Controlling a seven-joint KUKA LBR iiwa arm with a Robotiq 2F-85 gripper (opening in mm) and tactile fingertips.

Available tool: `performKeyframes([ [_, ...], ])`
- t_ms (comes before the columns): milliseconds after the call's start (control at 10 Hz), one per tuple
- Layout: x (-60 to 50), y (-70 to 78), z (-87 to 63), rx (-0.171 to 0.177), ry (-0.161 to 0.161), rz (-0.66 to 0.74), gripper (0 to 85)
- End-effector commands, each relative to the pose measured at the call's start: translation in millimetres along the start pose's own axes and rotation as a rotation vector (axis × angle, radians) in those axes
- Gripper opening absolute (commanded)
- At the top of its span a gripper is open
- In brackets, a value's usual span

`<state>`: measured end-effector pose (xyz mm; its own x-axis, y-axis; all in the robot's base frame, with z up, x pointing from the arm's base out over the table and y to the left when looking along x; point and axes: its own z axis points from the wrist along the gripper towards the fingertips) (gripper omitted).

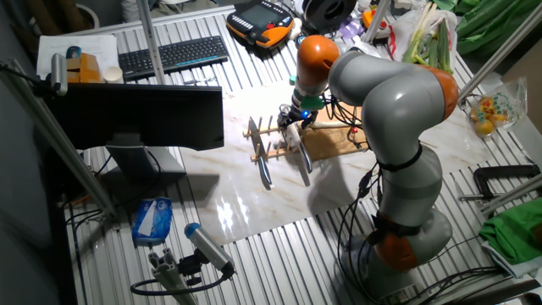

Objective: Chop the scallions

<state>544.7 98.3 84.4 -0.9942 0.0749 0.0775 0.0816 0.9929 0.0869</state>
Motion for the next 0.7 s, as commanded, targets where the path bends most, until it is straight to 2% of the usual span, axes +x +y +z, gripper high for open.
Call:
performKeyframes([
  [0,-1.4,0.4,0.9,0.000,0.000,-0.003,70.0],
  [500,-3.9,-2.6,-1.0,-0.028,0.032,-0.009,54.0],
  [600,-4.5,-3.3,-1.8,-0.029,0.041,-0.015,53.0],
])
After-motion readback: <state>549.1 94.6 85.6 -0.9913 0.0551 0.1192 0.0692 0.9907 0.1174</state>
